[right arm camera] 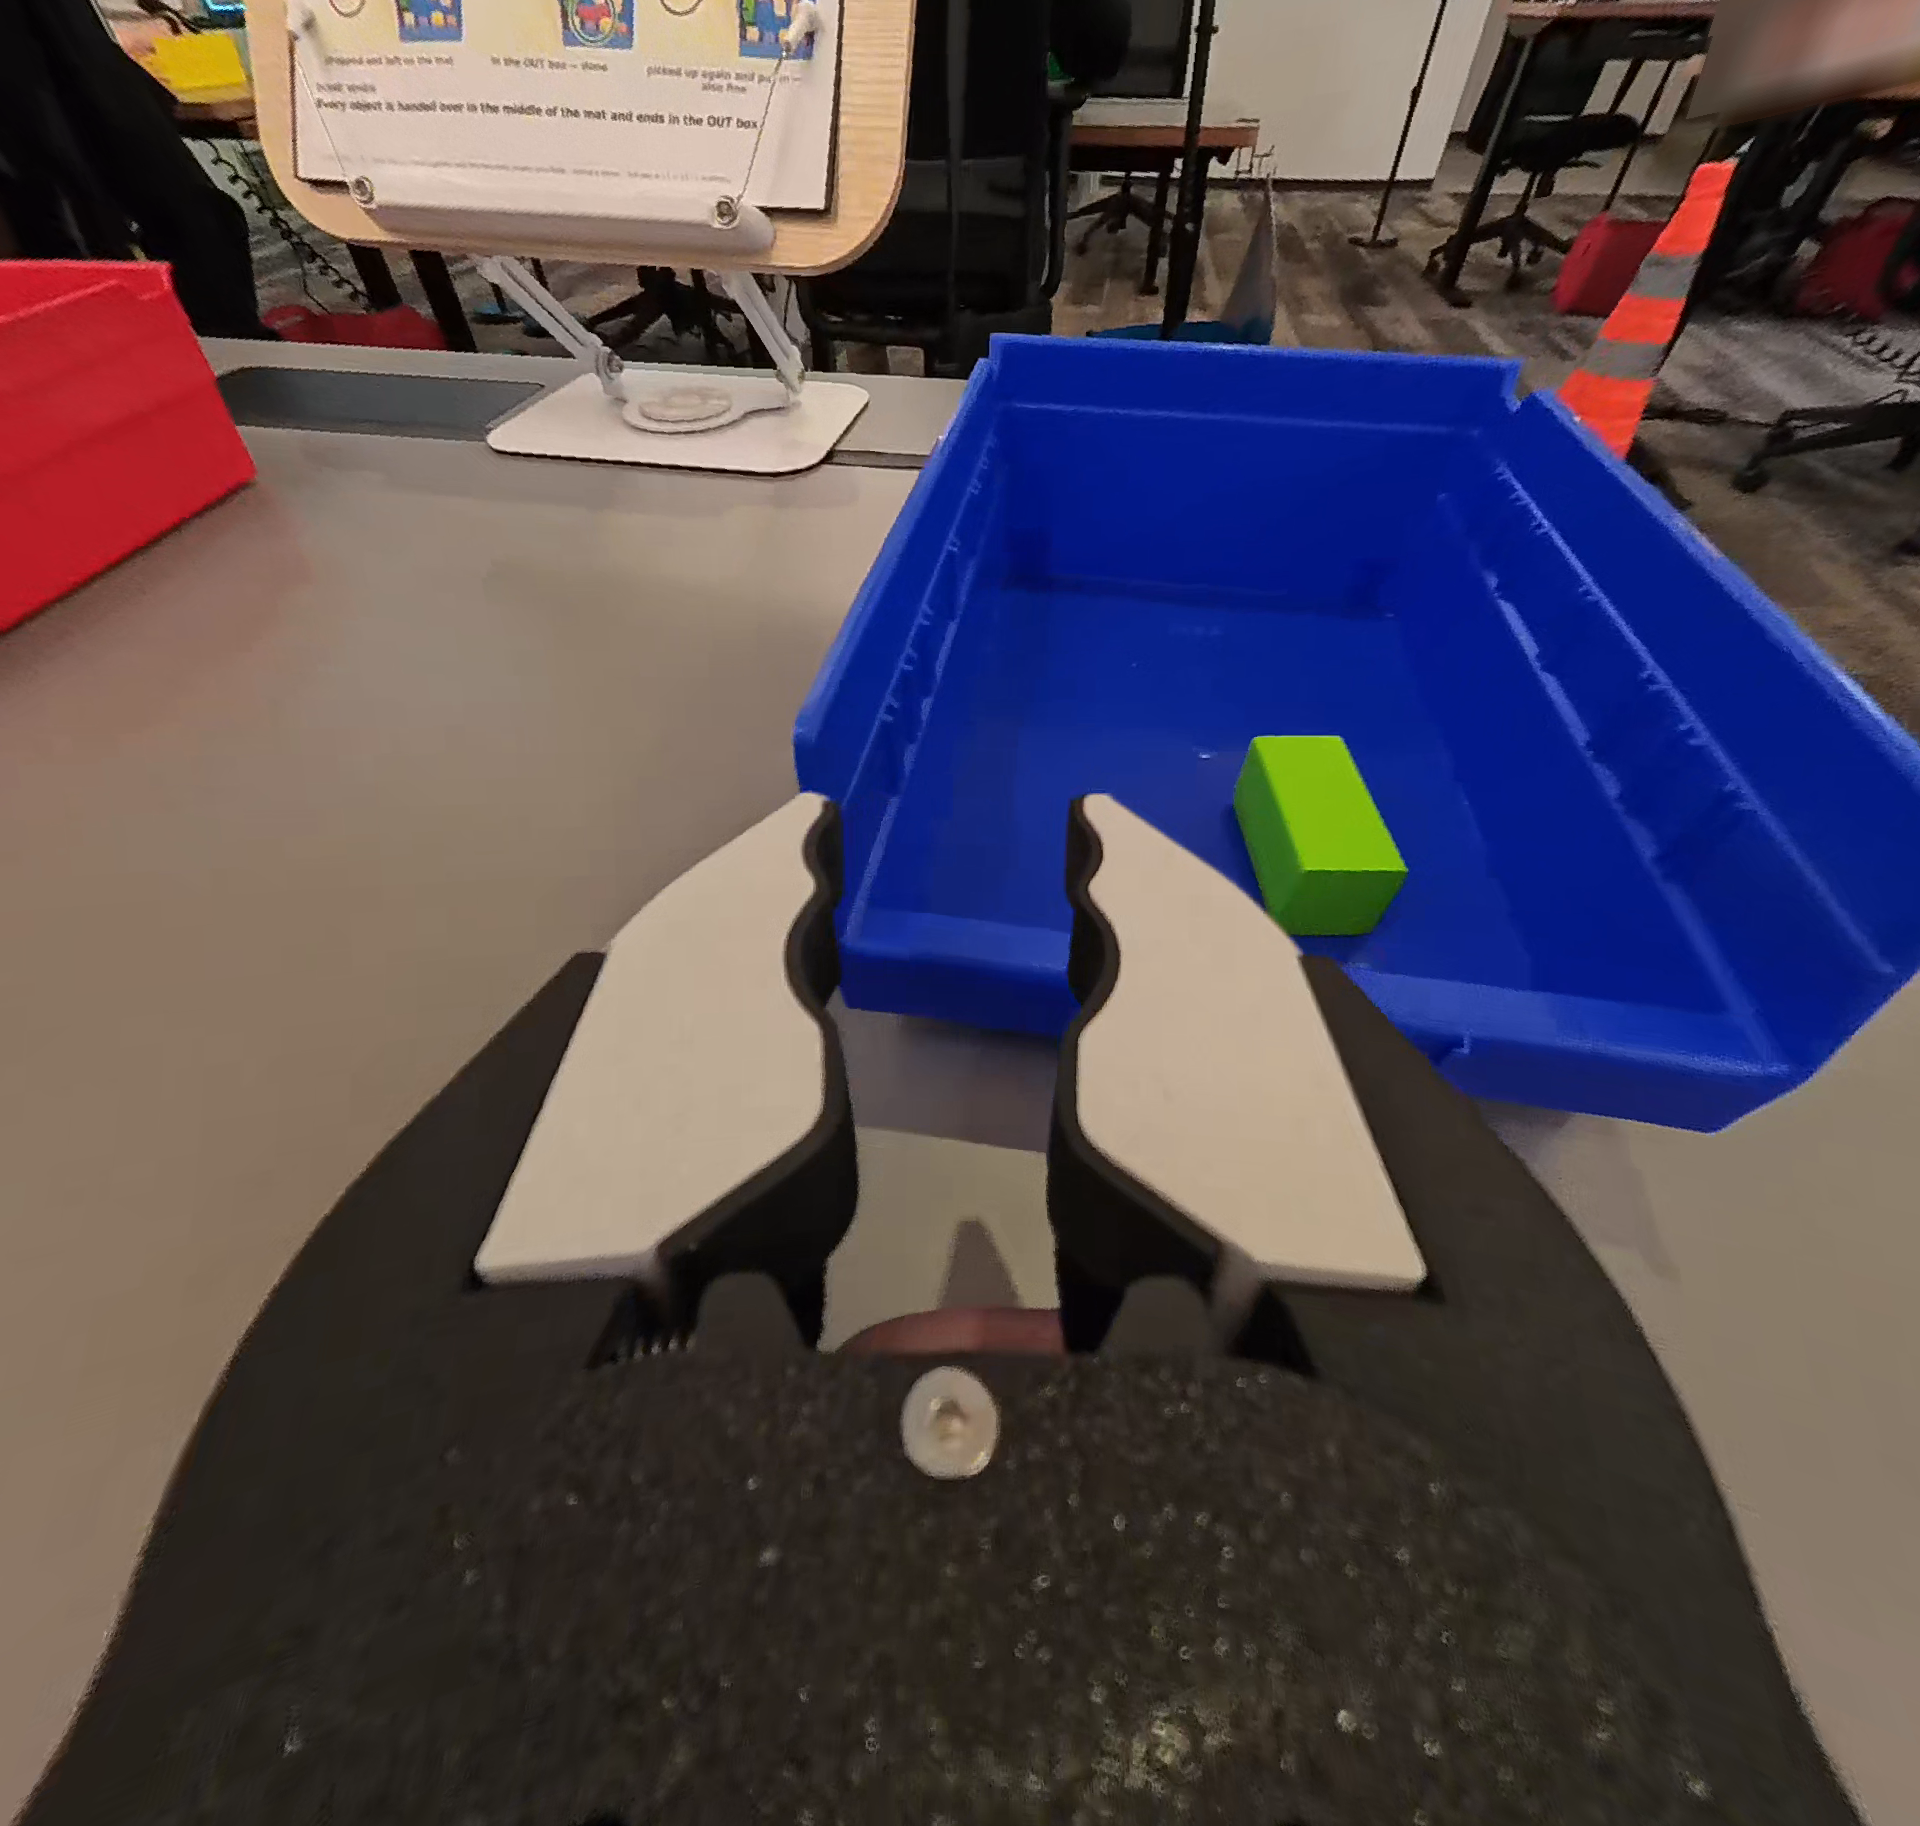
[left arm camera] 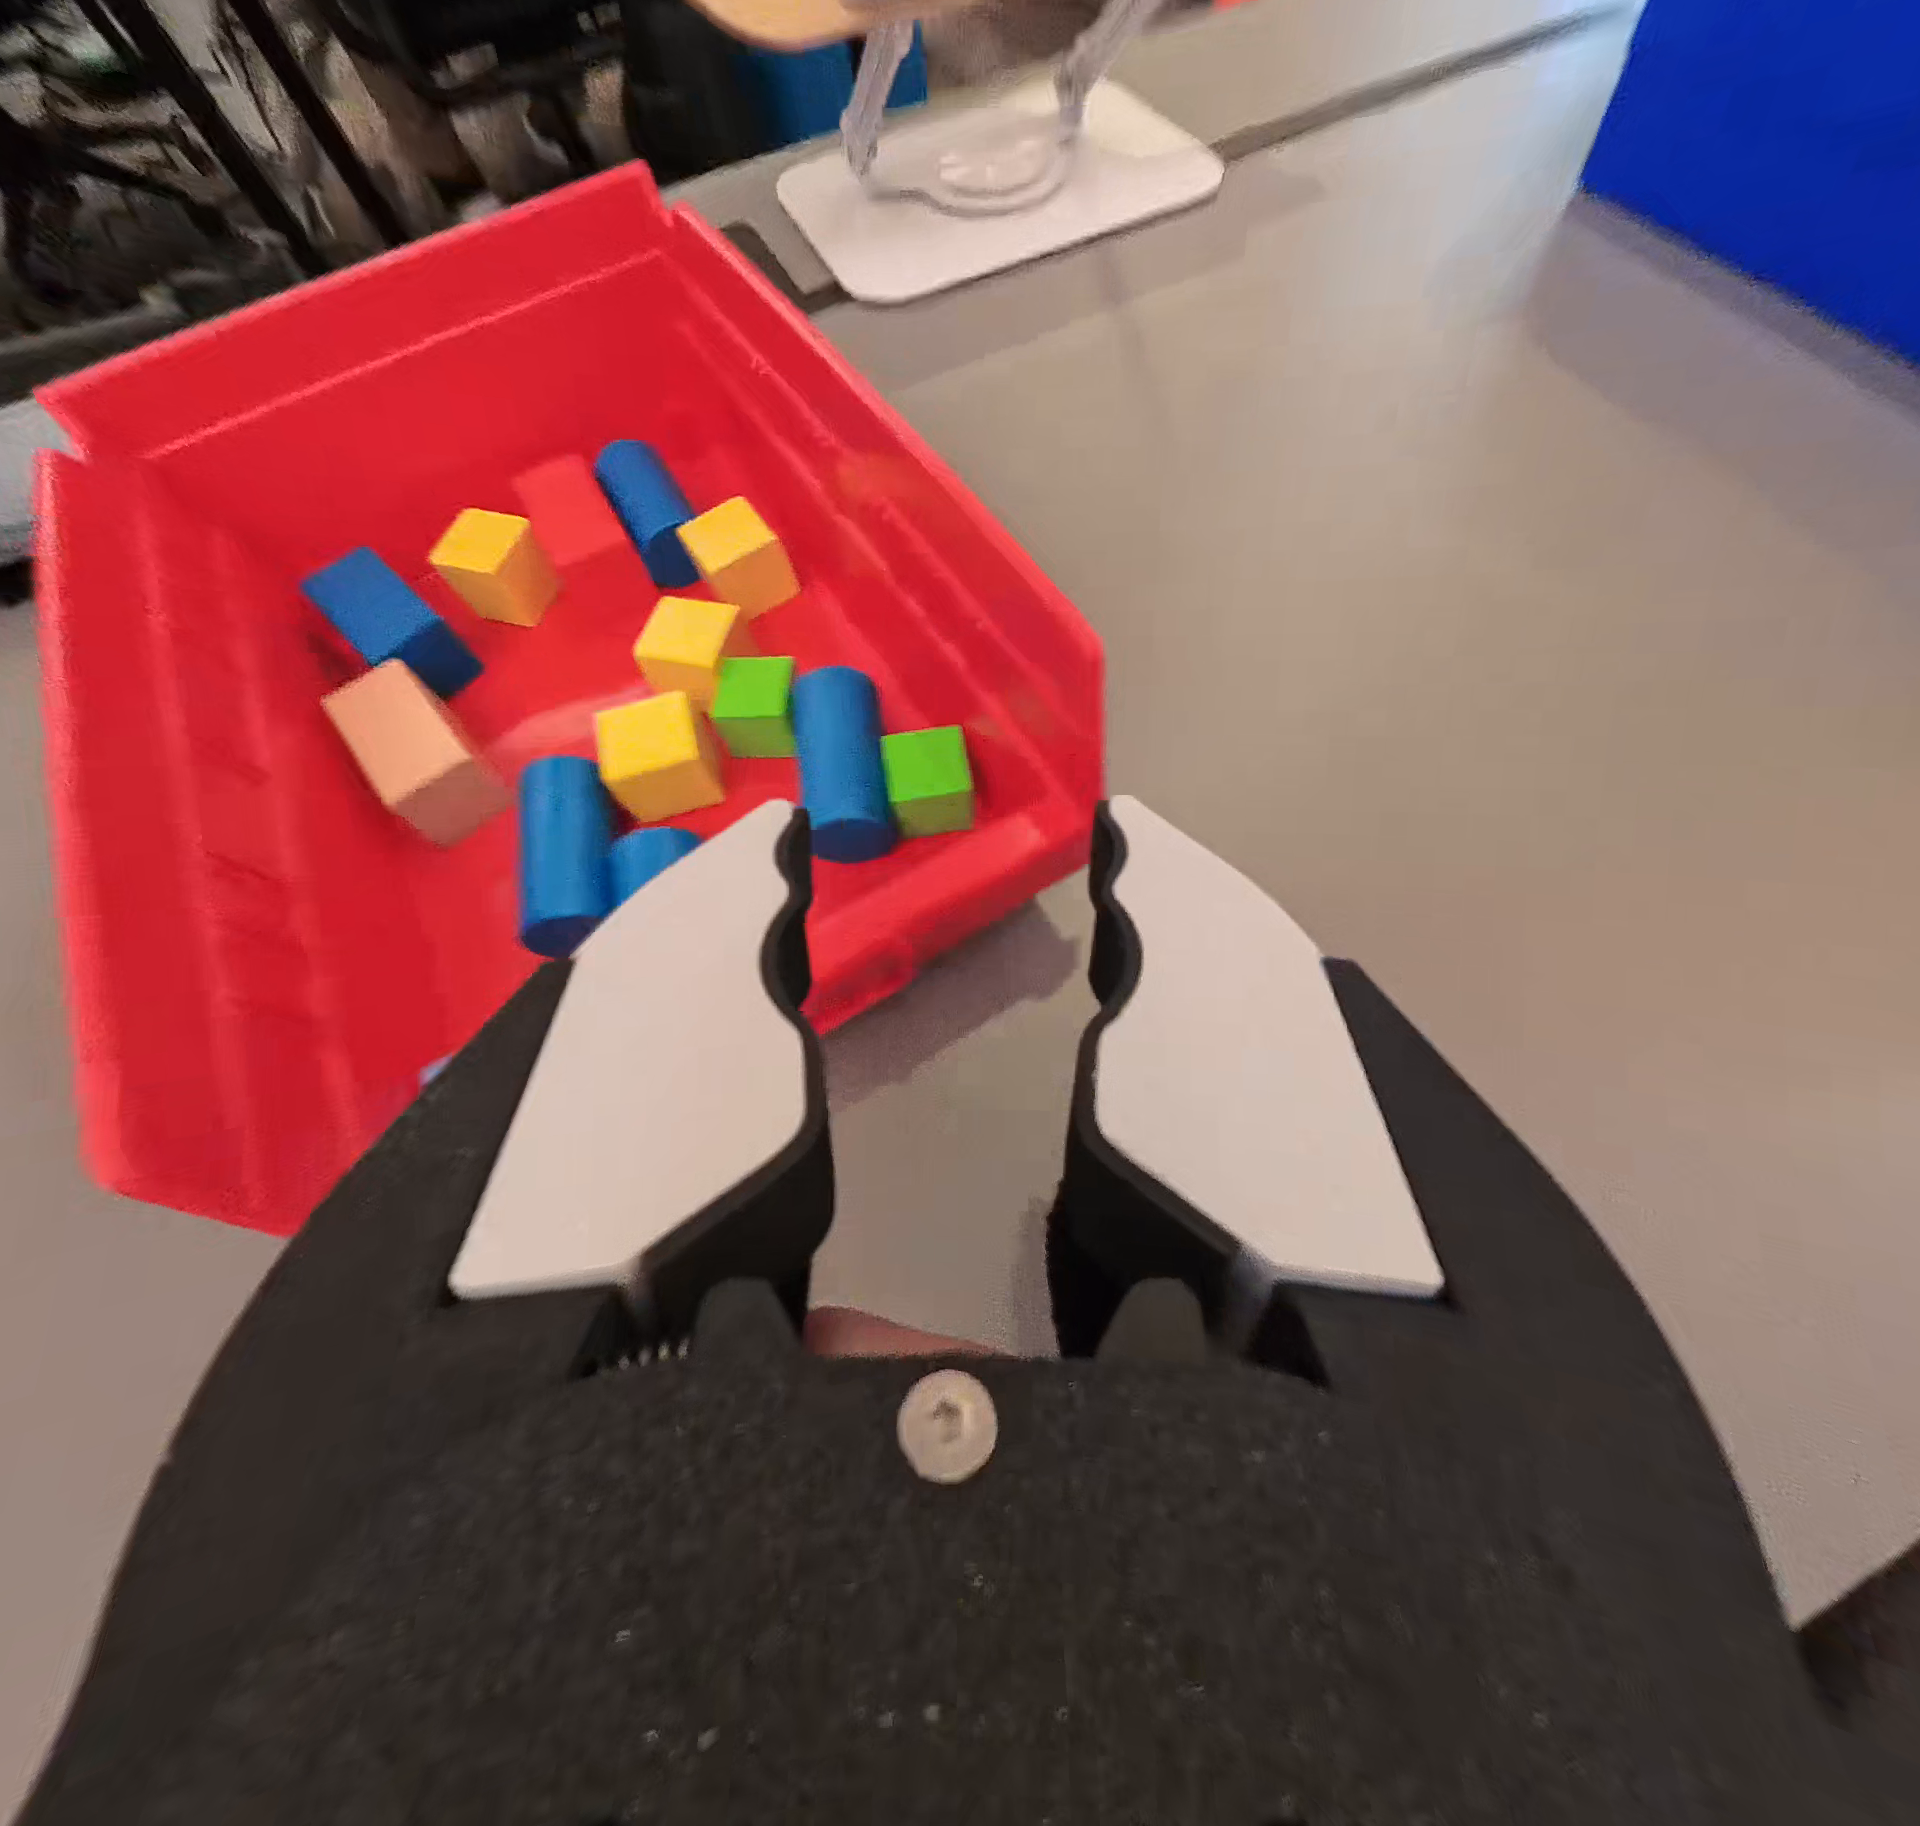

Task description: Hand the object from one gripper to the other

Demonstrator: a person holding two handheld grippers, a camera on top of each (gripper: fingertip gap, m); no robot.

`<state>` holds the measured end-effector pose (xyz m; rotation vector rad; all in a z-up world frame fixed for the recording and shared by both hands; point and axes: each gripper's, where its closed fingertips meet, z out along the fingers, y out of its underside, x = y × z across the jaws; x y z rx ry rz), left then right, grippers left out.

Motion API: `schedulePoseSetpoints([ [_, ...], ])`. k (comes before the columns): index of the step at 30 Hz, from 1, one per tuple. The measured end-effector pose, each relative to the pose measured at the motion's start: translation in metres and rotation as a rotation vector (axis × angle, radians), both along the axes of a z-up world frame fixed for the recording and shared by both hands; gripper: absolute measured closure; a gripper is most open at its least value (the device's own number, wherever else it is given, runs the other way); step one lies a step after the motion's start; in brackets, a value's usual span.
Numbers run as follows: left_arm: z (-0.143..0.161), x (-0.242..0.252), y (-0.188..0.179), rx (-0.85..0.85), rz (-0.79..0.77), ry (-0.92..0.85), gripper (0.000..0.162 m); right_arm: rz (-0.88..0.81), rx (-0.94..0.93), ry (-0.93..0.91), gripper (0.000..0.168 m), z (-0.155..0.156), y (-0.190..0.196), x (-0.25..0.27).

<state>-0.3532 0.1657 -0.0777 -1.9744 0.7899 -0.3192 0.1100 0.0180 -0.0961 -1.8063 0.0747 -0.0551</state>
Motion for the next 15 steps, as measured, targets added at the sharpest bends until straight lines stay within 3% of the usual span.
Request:
schedulePoseSetpoints([
  [3, 0.011, -0.006, 0.026, -0.010, -0.168, 0.207, 0.114, 0.012, -0.012, -0.013, 0.128, -0.001, 0.001, 0.002],
  [8, -0.004, -0.008, 0.064, -0.035, -0.458, 0.525, 0.112, 0.041, -0.005, 0.026, 0.128, 0.002, 0.002, 0.000],
  [15, -0.062, -0.030, 0.102, -0.086, -0.674, 0.934, 0.111, 0.061, -0.029, 0.042, 0.128, -0.004, 0.002, -0.003],
])
